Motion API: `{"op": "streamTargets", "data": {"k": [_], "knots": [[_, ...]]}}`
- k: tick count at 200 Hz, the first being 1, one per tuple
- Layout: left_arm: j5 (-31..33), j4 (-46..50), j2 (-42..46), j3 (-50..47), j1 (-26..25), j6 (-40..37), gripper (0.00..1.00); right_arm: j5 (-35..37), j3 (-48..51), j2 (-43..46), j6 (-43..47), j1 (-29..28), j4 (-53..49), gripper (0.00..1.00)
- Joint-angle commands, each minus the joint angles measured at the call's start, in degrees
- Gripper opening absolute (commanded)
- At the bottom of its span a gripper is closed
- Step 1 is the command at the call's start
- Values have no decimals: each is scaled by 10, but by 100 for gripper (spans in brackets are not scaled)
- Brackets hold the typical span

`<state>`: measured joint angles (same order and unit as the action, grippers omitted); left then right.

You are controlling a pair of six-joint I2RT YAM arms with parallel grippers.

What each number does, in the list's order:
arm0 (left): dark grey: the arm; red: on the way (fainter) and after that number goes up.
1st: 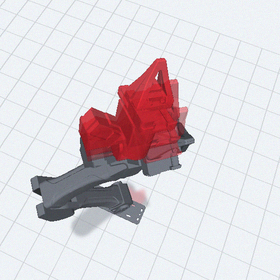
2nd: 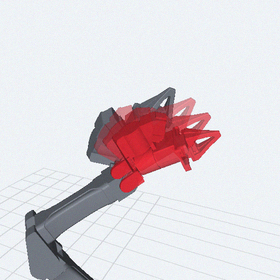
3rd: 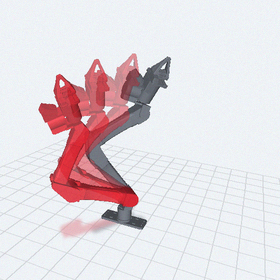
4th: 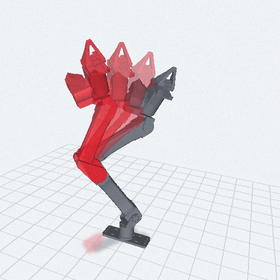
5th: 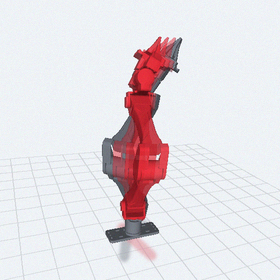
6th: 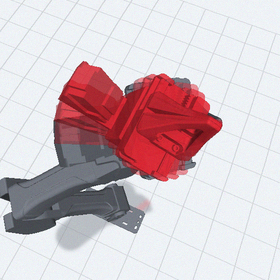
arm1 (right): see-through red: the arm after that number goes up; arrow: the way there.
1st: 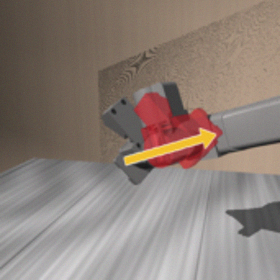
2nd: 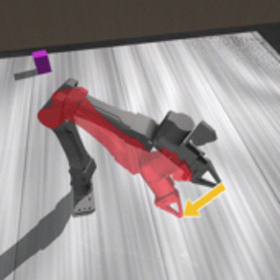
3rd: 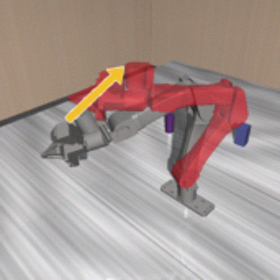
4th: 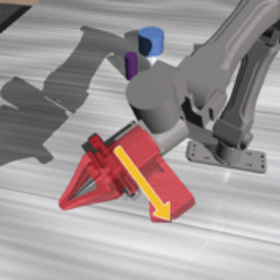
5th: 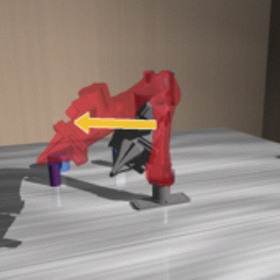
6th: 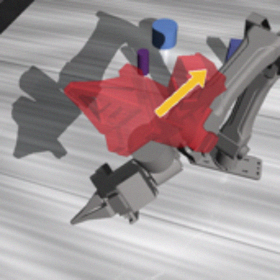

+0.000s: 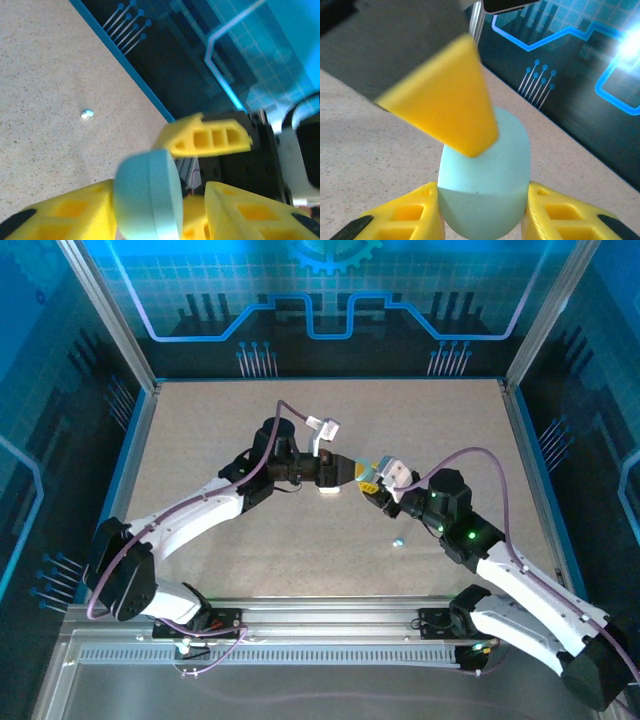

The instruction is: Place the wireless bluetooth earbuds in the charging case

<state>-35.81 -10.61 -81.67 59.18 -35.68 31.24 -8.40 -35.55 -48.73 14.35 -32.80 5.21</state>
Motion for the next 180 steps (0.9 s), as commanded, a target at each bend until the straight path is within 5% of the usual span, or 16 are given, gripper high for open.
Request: {"op": "streamTargets", "data": {"k": [1, 46, 95, 180], "knots": [[-49, -36, 34, -17, -2, -79, 55, -118, -43, -7, -34, 27, -40, 36], [-119, -58, 72, -60, -2, -289, 63, -272, -99, -41, -32, 53, -125, 36], [-114, 104, 83, -11, 2, -463, 59, -351, -163, -77, 13, 65, -215, 36], [-106, 141, 92, -4, 4, -520, 48, -371, -197, -104, 36, 67, -252, 36]]}}
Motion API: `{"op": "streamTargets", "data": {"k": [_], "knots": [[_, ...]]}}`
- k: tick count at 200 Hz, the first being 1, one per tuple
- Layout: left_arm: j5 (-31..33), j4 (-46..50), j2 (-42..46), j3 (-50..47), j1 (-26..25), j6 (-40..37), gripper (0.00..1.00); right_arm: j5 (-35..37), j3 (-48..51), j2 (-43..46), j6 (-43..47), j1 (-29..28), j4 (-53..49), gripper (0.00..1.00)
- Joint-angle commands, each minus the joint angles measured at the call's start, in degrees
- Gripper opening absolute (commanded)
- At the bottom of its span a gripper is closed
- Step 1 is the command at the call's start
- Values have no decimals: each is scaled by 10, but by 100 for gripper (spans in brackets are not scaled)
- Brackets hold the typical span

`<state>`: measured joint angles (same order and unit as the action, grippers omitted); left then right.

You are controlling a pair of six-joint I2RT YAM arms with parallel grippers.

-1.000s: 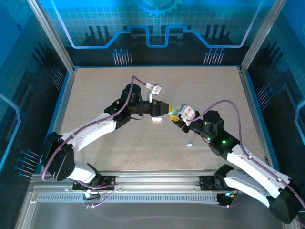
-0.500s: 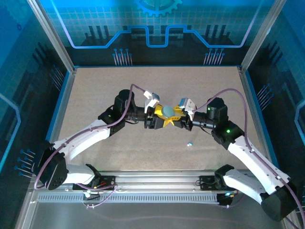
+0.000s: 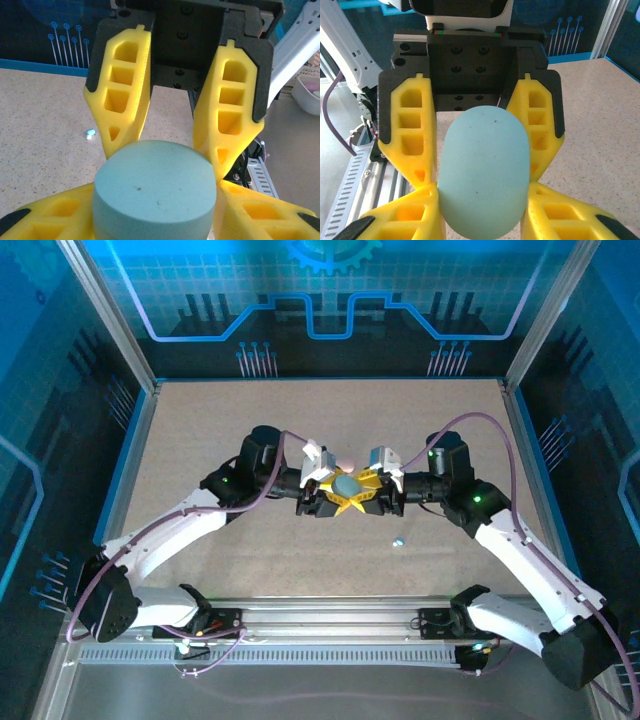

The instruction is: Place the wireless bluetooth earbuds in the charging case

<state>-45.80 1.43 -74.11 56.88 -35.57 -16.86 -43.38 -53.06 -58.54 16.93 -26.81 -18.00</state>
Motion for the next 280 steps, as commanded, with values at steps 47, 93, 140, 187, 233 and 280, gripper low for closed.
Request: {"op": "streamTargets", "data": {"k": [47, 93, 140, 187, 233, 280], "knots": [[1, 23, 17, 20, 3, -36, 35, -17, -26, -11, 13, 7, -28, 38], [9, 61, 19, 19, 3, -72, 29, -1, -36, -12, -24, 20, -23, 41], [5, 56, 23, 9, 3, -75, 29, -40, -48, -29, -69, 46, -16, 45], [3, 48, 20, 9, 3, -52, 29, -10, -59, -45, -94, 49, -10, 51], [4, -10, 12, -11, 3, 7, 29, 44, -51, -34, -121, 48, 28, 51], [73, -147, -6, -55, 4, 114, 27, 113, -66, -11, -168, 50, 15, 57]]}}
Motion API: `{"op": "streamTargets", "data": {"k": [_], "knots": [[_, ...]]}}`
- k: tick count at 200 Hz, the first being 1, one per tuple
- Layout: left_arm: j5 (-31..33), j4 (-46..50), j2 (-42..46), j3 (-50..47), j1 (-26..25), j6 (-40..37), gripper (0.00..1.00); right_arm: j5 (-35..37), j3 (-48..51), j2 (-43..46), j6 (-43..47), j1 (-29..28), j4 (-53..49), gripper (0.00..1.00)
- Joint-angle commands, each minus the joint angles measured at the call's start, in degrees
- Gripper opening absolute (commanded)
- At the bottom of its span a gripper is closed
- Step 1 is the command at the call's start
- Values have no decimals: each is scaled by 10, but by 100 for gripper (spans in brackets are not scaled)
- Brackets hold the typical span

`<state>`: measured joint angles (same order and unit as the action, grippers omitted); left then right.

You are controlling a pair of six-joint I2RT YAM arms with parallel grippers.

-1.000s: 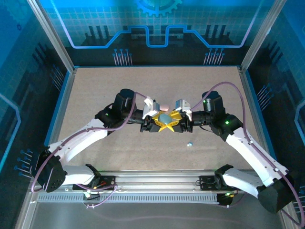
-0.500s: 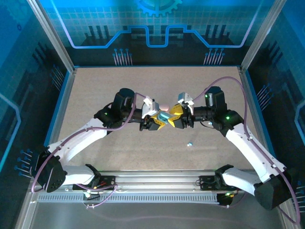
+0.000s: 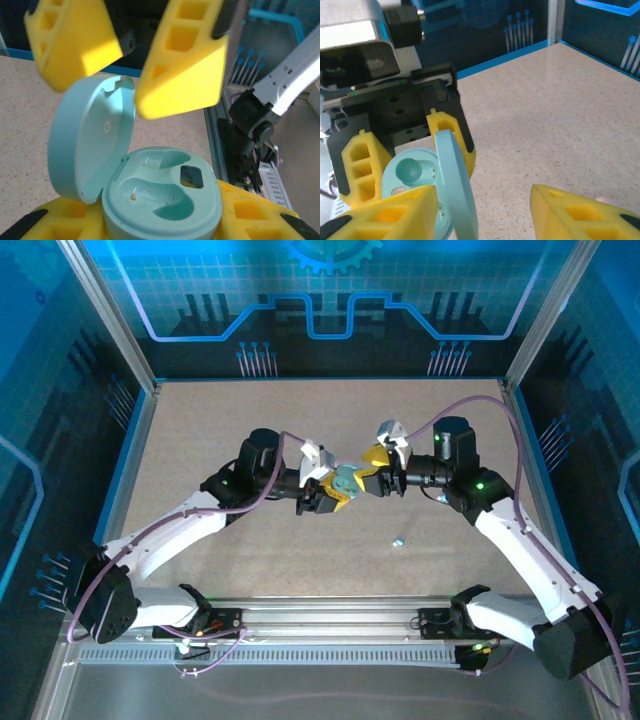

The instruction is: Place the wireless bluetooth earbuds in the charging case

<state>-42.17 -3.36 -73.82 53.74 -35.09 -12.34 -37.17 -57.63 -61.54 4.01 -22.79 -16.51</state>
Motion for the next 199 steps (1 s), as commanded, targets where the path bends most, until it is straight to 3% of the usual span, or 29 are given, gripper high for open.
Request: {"op": "streamTargets", "data": {"k": [1, 24, 49, 87, 126, 150, 199], "knots": [[38, -103, -10, -26, -1, 71, 27, 52, -21, 19, -41, 10, -1, 57], [80, -188, -17, -54, -1, 115, 27, 76, -42, 29, -88, 14, -20, 60], [113, -230, -23, -66, -1, 135, 28, 149, -62, 40, -164, 28, -61, 62], [167, -272, -16, -88, -1, 152, 28, 296, -85, 25, -307, 93, -232, 56], [201, -331, -7, -116, -1, 170, 28, 249, -18, -31, -401, 157, -321, 49], [202, -339, -2, -124, -1, 167, 28, 217, 36, -66, -427, 153, -317, 48], [206, -353, 3, -133, -1, 163, 28, 245, 117, -123, -446, 104, -300, 47]]}}
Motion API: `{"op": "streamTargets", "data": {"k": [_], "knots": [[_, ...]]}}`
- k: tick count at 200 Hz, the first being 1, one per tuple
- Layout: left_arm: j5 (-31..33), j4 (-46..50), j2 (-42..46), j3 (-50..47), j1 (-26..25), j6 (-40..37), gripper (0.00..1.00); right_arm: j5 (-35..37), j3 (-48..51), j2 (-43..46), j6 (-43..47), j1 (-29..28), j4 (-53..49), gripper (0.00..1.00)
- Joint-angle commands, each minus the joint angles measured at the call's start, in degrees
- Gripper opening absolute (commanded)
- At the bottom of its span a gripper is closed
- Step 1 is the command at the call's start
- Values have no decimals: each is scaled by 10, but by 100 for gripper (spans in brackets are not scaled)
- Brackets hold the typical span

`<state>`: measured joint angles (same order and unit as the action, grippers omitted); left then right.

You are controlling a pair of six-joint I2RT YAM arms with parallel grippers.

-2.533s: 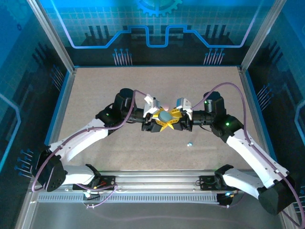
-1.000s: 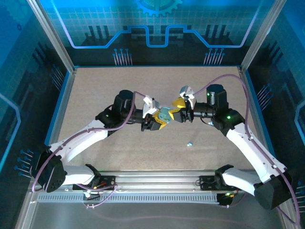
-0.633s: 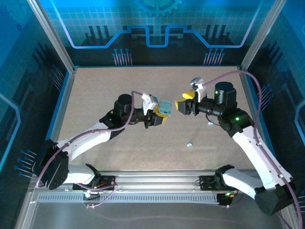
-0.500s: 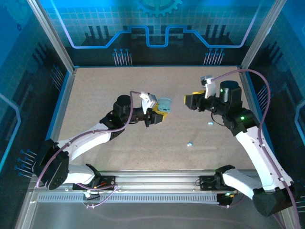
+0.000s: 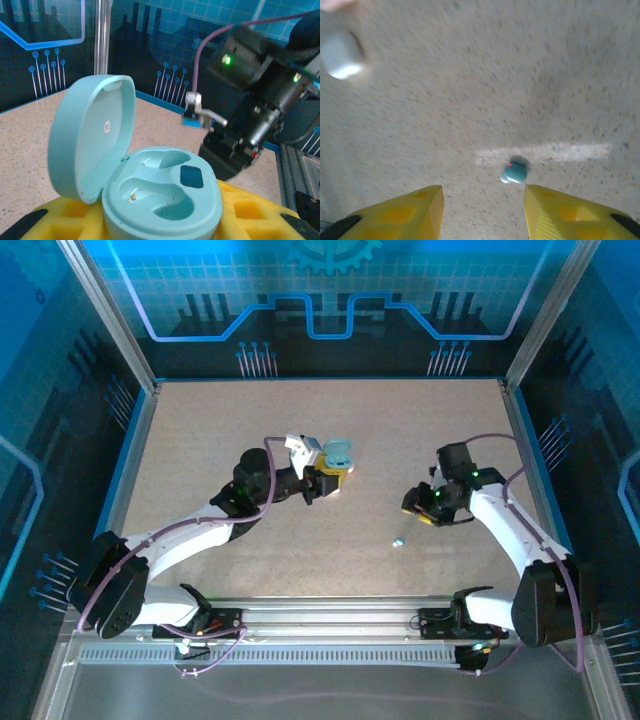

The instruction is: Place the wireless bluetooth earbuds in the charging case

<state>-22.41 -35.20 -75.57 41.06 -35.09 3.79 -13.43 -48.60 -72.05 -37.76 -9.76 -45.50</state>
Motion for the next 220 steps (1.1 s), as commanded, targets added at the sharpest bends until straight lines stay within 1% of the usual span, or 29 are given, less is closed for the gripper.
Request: {"op": "streamTargets", "data": {"k": [1, 24, 71, 163, 220], "knots": [[9, -35, 20, -6, -1, 2, 29, 8, 27, -19, -28, -27, -9, 47], [7, -35, 19, -6, -1, 1, 29, 2, 50, -50, -28, -45, 23, 49], [6, -30, 23, -7, -1, 3, 28, 9, 50, -99, -45, -66, 38, 52], [11, -21, 29, -10, -1, -5, 28, 16, 62, -126, -86, -95, 64, 51], [15, -18, 33, -12, -1, -6, 28, 14, 60, -135, -86, -97, 88, 48]]}}
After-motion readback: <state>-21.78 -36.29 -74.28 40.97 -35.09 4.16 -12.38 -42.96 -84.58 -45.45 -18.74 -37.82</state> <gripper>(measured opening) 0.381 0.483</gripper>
